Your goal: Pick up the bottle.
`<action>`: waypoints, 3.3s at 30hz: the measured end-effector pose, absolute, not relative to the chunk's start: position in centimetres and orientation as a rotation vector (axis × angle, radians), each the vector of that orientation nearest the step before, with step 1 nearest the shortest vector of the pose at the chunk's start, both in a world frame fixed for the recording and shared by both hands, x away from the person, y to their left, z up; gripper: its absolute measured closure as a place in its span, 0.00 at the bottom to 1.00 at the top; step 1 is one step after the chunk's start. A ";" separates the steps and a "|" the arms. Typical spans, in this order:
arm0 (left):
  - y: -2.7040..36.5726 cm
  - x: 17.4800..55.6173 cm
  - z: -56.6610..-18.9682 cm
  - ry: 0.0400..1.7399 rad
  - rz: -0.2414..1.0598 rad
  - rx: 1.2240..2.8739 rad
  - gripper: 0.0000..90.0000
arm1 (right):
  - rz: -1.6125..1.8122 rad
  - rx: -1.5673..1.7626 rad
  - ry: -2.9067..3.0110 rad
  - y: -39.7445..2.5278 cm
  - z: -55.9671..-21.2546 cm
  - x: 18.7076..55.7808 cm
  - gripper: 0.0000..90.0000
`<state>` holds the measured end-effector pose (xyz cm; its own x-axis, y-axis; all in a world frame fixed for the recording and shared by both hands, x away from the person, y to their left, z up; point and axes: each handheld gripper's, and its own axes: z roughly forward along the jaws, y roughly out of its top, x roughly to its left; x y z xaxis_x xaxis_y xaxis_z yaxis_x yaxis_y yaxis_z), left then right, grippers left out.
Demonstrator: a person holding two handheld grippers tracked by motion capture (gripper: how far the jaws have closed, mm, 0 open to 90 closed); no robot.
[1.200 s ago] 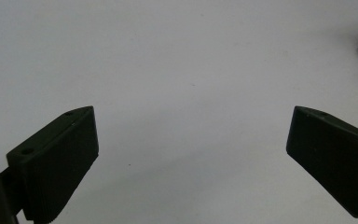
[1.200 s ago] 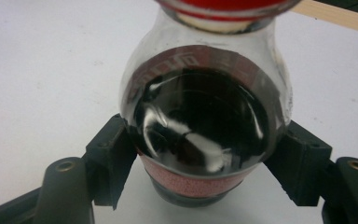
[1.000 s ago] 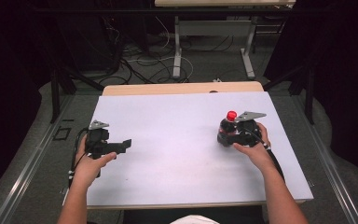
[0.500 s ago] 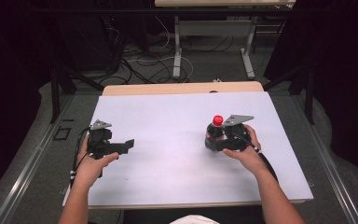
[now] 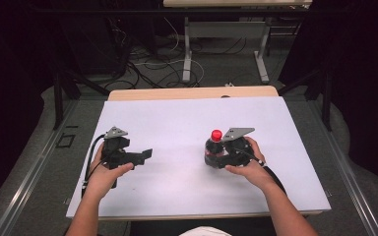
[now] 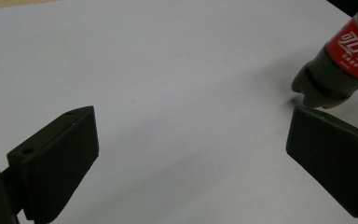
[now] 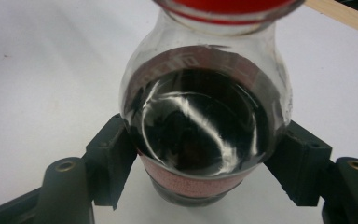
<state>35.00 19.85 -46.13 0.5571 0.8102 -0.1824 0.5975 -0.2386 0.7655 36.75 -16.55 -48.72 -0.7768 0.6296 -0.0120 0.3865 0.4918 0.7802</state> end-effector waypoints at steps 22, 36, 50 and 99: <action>13.1 34.2 -42.5 0.768 0.224 1.983 0.19 | 1.176 0.702 2.548 -13.4 -48.8 34.7 0.33; 9.3 34.3 -40.8 0.685 0.158 2.034 0.28 | 1.178 0.686 2.569 -12.9 -49.0 34.4 0.33; 7.2 34.8 -40.4 0.621 0.074 2.080 0.40 | 1.202 0.671 2.597 -13.0 -48.9 34.3 0.33; 4.5 34.4 -40.7 0.714 0.183 2.158 0.68 | 1.215 0.706 2.577 -12.6 -49.4 34.2 0.33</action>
<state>34.44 4.50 -40.70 0.8273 0.5504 -0.1123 0.4288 -0.4897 0.7591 34.23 -12.60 -49.37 -0.8645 0.5023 0.0173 0.3329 0.5465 0.7685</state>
